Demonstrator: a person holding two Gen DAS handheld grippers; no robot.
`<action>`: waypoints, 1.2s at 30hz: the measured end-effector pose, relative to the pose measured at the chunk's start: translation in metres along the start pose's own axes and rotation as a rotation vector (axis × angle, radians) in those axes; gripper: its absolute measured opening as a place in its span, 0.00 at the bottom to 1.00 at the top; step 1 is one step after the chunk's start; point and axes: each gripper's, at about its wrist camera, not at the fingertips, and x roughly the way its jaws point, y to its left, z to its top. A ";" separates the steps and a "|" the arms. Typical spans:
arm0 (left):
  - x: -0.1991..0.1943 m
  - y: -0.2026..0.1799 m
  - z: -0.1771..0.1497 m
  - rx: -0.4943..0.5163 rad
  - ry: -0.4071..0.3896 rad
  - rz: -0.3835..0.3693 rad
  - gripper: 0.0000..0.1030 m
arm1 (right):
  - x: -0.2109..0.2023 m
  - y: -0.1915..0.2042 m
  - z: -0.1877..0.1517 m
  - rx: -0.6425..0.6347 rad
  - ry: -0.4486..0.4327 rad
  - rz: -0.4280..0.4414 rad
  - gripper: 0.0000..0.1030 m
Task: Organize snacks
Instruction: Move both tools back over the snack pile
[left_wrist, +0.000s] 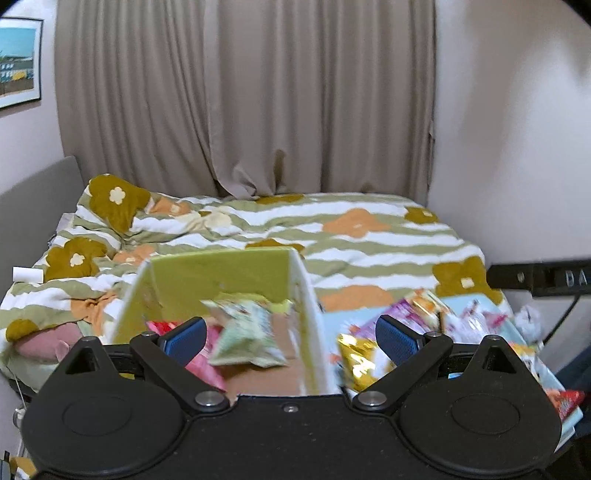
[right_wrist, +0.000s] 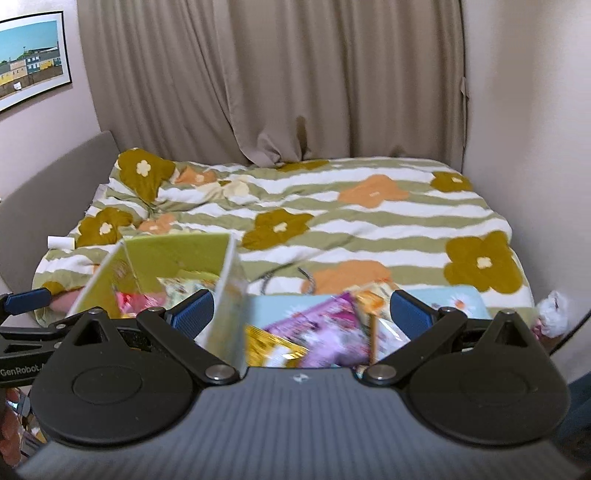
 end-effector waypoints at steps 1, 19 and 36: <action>0.000 -0.010 -0.004 0.013 0.007 -0.005 0.97 | -0.001 -0.010 -0.002 0.000 0.008 -0.003 1.00; 0.071 -0.122 -0.109 0.250 0.140 0.039 0.95 | 0.041 -0.123 -0.064 0.022 0.178 0.015 1.00; 0.120 -0.132 -0.142 0.367 0.235 0.108 0.91 | 0.084 -0.131 -0.077 0.029 0.237 0.063 1.00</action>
